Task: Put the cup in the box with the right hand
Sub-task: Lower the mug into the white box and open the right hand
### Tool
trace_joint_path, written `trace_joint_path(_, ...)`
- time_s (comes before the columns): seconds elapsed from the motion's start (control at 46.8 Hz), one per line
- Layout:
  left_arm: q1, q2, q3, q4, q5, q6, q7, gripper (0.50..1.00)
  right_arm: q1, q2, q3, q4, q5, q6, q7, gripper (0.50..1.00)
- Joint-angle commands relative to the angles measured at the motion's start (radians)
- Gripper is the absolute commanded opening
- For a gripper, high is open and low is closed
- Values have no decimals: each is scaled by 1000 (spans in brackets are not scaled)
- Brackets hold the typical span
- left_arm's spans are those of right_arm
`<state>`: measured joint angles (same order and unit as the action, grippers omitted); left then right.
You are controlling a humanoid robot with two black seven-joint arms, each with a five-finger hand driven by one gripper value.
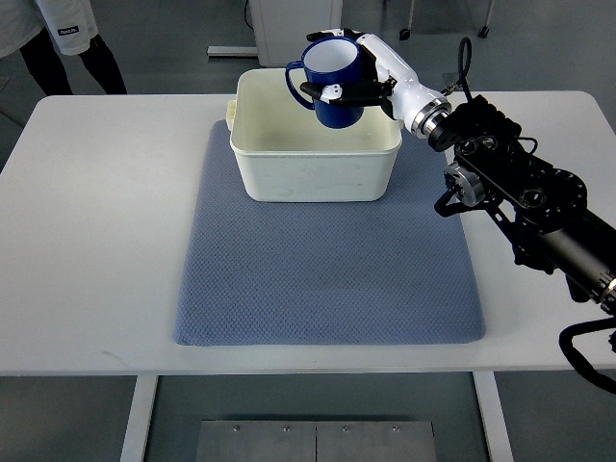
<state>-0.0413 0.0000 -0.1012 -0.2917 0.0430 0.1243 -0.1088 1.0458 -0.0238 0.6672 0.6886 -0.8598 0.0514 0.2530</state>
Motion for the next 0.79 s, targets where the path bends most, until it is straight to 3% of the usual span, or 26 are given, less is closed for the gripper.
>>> trace_joint_path(0.0,0,0,-2,0,0,0,0,1000,-6,8,2,-8,2,-18,0,500)
trace_joint_path(0.128,0,0,0,-1,0,0,0,1000,-15,18,0,-12,5,-50,0,500)
trace_joint_path(0.726,0,0,0,0,0,0,0,1000,-70,24,3,-12,8,-53,0,500)
trace_joint_path(0.769,0,0,0,0,0,0,0,1000,-70,24,3,-11,8,-53,0,593)
